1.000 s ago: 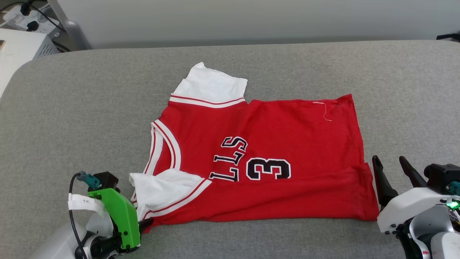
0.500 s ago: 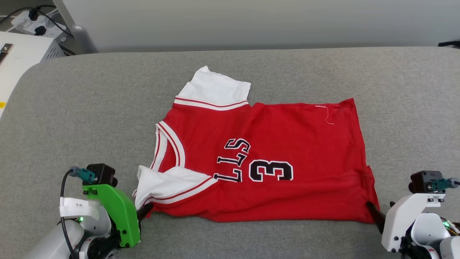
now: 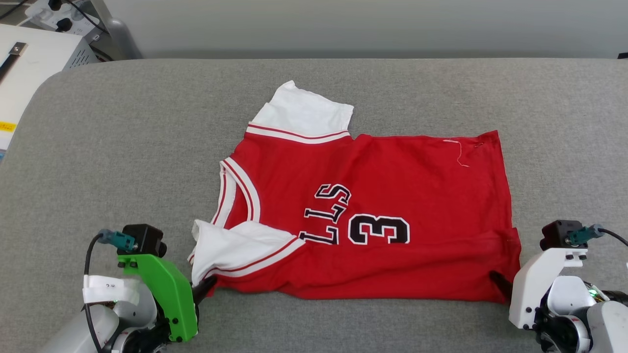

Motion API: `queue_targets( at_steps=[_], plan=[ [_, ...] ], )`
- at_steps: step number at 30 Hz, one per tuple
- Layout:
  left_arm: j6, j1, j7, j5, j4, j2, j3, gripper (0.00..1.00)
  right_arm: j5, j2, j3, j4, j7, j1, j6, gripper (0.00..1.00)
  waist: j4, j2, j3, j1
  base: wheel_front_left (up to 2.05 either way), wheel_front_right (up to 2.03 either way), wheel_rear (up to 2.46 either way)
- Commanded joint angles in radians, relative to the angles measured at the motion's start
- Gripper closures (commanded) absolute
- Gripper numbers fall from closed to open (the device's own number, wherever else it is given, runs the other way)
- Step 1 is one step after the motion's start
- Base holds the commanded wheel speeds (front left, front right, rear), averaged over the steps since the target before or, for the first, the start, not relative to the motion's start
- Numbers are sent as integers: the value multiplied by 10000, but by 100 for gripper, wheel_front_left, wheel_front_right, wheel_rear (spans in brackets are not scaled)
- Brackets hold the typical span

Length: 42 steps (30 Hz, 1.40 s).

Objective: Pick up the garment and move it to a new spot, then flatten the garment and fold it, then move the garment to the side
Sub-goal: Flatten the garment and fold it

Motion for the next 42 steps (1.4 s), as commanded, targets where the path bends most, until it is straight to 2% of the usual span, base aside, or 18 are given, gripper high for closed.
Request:
queue_targets(
  at_steps=[1, 9, 14, 18, 23, 29, 34, 39, 40, 41, 42],
  plan=[
    [-13, 115, -101, 1, -26, 54, 82, 100, 164, 182, 187, 285, 215, -14, 6, 100, -12, 0, -23, 0, 0, 0, 0],
    [-52, 257, -391, 4, -180, 169, 240, 100, 306, -80, 42, -148, 496, -159, 6, 100, -92, 0, -387, 0, 0, 0, 0],
    [86, 614, -558, -67, -422, 261, 321, 100, 305, -280, 110, -567, 654, 29, 6, 100, -133, 0, -913, 0, 0, 0, 0],
    [376, 1188, -667, -128, -704, 440, 348, 100, 371, -335, 234, -908, 839, 530, 6, 100, -136, 0, -1505, 0, 0, 0, 0],
    [939, 2164, -768, -352, -1263, 748, 450, 100, 501, -432, 206, -1458, 1018, 1381, 6, 100, -81, 0, -2100, 0, 0, 0, 0],
    [1429, 3289, -833, -677, -1716, 991, 466, 100, 541, -352, -9, -2101, 1234, 2498, 6, 100, 17, 0, -2434, 0, 0, 0, 0],
    [1282, 3562, -1072, -827, -1429, 610, 366, 100, 411, -86, -274, -2189, 1047, 3061, 6, 100, 85, 0, -2383, 0, 0, 0, 0],
    [786, 3195, -1330, -750, -607, 41, 218, 100, 233, 169, -537, -1850, 386, 3216, 6, 100, 96, 0, -2186, 0, 0, 0, 0],
    [697, 3111, -1361, -694, -431, -31, 170, 97, 182, 202, -551, -1818, 205, 3217, 6, 78, 91, 0, -2168, 0, 0, 0, 0],
    [607, 3017, -1440, -650, -234, -135, 153, 63, 143, 258, -562, -1787, 10, 3233, 6, 21, 74, 0, -2144, 0, 0, 0, 0],
    [539, 2947, -1506, -649, -89, -230, 160, 21, 103, 285, -554, -1790, -168, 3241, 6, 0, 64, 0, -2131, 0, 0, 0, 0]
  ],
)
